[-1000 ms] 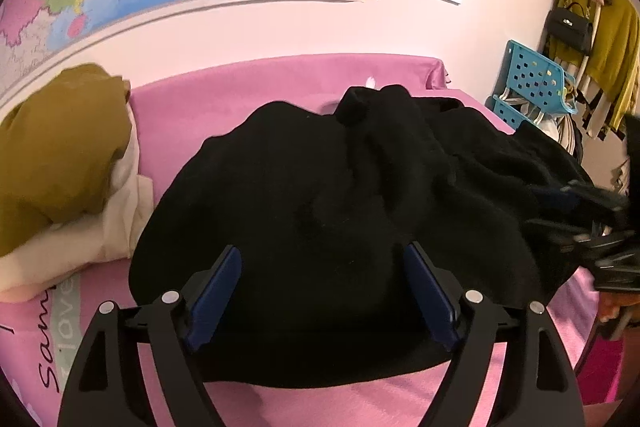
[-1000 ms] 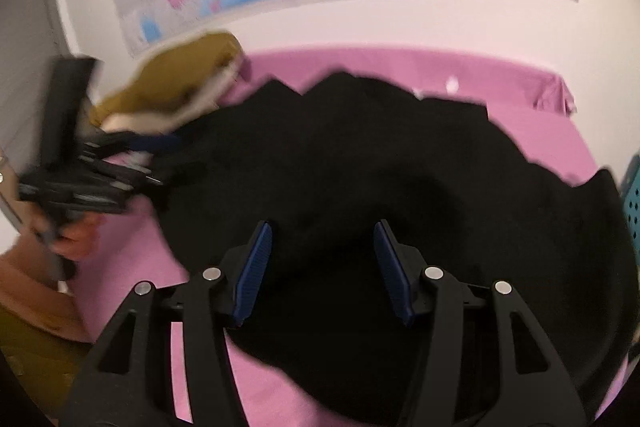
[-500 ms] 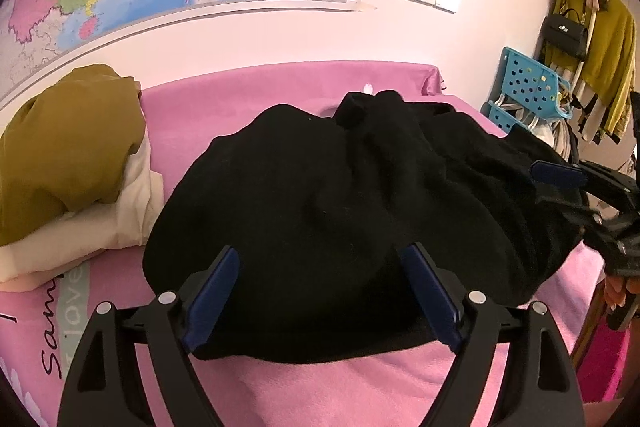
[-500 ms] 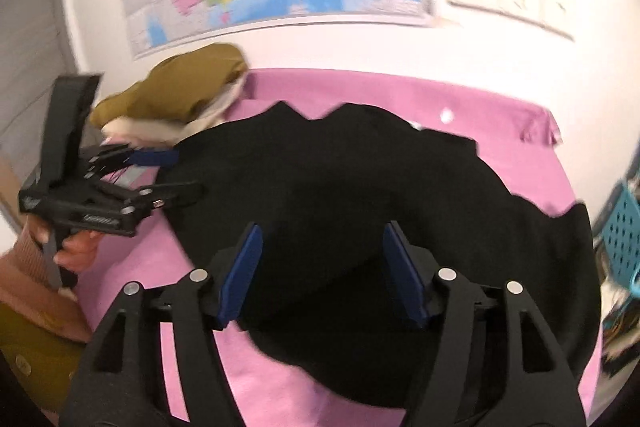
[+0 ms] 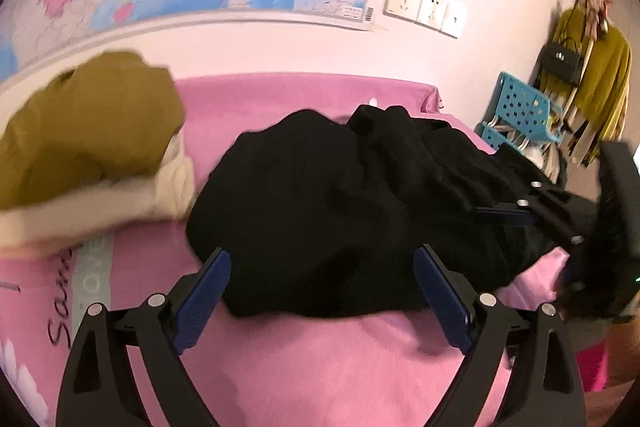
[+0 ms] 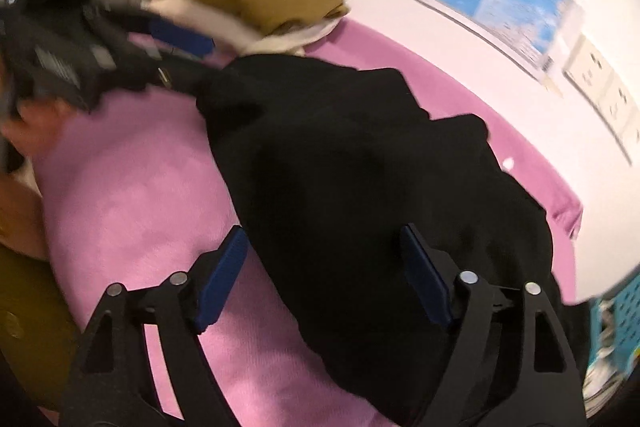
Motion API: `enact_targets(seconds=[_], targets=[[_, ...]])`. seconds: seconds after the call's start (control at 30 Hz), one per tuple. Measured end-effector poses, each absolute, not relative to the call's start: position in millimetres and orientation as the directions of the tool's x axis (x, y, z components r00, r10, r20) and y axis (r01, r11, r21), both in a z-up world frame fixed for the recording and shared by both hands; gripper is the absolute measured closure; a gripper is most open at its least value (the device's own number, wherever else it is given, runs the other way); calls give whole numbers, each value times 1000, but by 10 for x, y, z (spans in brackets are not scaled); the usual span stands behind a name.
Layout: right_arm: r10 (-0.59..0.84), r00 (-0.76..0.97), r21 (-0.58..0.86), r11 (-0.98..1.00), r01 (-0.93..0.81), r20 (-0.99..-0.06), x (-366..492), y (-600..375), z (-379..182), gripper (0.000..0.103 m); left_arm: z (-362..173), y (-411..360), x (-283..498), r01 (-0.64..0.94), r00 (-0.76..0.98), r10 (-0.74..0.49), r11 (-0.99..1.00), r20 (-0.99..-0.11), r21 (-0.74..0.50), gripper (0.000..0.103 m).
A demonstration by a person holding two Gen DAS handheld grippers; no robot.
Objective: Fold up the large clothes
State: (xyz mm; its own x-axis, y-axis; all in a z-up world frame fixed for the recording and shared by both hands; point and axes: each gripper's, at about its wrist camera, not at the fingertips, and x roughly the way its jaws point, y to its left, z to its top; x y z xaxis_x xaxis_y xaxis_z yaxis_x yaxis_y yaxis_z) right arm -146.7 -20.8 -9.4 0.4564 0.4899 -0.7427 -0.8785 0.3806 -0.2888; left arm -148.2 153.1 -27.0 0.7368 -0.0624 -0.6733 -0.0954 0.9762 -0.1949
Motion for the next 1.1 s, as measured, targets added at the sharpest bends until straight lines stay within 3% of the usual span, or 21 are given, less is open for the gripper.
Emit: enact_targets(seconds=[0.27, 0.37, 0.43, 0.53, 0.7, 1.1], targets=[[437, 537, -431, 322, -843, -722, -1467, -93, -315, 26, -529, 1670, -1753, -105, 684, -154, 946, -713, -306, 14], [437, 541, -429, 334, -839, -718, -1409, -105, -333, 42, -638, 1655, -1719, -93, 659, -220, 925, -719, -369, 14], [458, 514, -371, 370, -852, -725, -1336, -144, -252, 59, -688, 1620, -1678, -75, 648, -261, 913, -715, -402, 14], [509, 467, -261, 424, -867, -723, -1190, -231, -69, 70, -740, 1555, -1584, -43, 634, -326, 890, -701, -453, 14], [568, 405, -114, 478, -871, -716, -1026, -327, 70, 72, -806, 1478, -1355, -23, 622, -407, 845, -669, -535, 14], [594, 367, -57, 475, -878, -716, -1011, -339, 13, 70, -897, 1698, -1022, -111, 676, -473, 692, -565, -713, 12]])
